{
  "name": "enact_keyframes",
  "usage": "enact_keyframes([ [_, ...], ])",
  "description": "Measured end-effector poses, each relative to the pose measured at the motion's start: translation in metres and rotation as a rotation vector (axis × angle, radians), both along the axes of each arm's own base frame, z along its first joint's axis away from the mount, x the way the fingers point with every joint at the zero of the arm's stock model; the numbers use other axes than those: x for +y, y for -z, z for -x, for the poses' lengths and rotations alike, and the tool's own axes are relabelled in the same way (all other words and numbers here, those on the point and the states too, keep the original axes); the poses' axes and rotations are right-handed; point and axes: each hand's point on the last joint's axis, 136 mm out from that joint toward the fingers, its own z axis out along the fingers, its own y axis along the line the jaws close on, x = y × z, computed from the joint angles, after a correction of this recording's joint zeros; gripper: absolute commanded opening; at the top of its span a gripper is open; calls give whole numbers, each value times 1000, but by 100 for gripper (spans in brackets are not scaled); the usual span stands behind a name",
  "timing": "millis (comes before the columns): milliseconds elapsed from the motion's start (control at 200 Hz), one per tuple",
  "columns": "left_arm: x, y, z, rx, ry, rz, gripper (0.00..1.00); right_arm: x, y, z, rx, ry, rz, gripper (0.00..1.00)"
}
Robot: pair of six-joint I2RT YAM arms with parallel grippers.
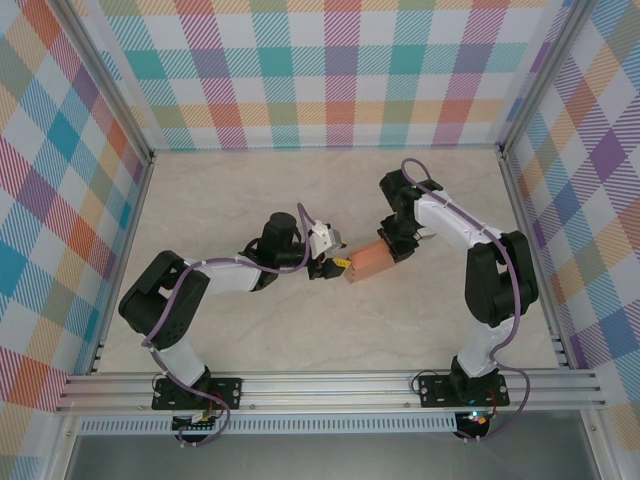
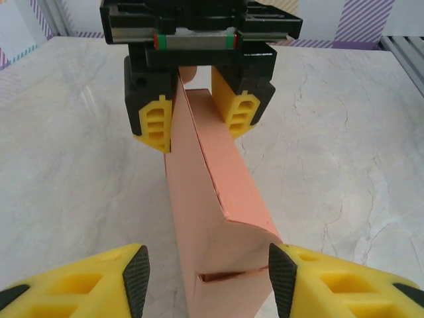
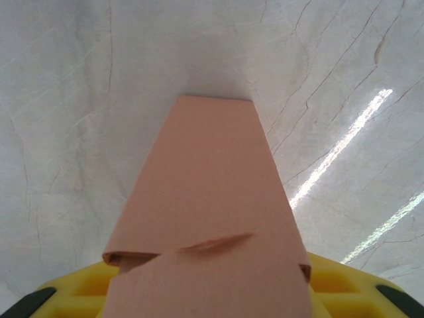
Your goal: Fold the paper box
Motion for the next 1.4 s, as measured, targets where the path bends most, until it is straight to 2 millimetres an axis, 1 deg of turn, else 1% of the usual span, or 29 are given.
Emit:
enact_keyframes([
  [80, -1, -2, -1, -8, 5, 2, 46, 0, 0, 0, 0, 0, 0, 32],
  [195, -2, -2, 2, -4, 21, -3, 41, 0, 0, 0, 0, -1, 0, 32],
  [260, -4, -2, 4, -7, 35, -11, 36, 0, 0, 0, 0, 0, 0, 32],
  [425, -9, 0, 12, -26, 76, -35, 35, 0, 0, 0, 2, -2, 2, 32],
  [435, -9, 1, 12, -26, 78, -38, 33, 0, 0, 0, 2, -2, 3, 32],
  [470, -10, 1, 13, -33, 83, -42, 32, 0, 0, 0, 2, -2, 5, 32],
  [610, -10, 1, 14, -58, 98, -60, 31, 1, 0, 0, 4, -5, 11, 32],
  [635, -10, 2, 14, -62, 101, -64, 28, 1, 0, 0, 4, -5, 12, 32],
  [715, -10, 4, 15, -85, 109, -80, 23, 0, 1, 1, 6, -8, 19, 32],
  [1280, -13, 11, 18, -258, 136, -216, 24, 1, 1, 1, 22, -8, 33, 33],
  [1365, -13, 11, 18, -275, 137, -228, 28, 1, 1, 1, 23, -7, 34, 33],
  [1400, -13, 12, 19, -281, 138, -232, 35, 1, 1, 1, 23, -7, 34, 33],
])
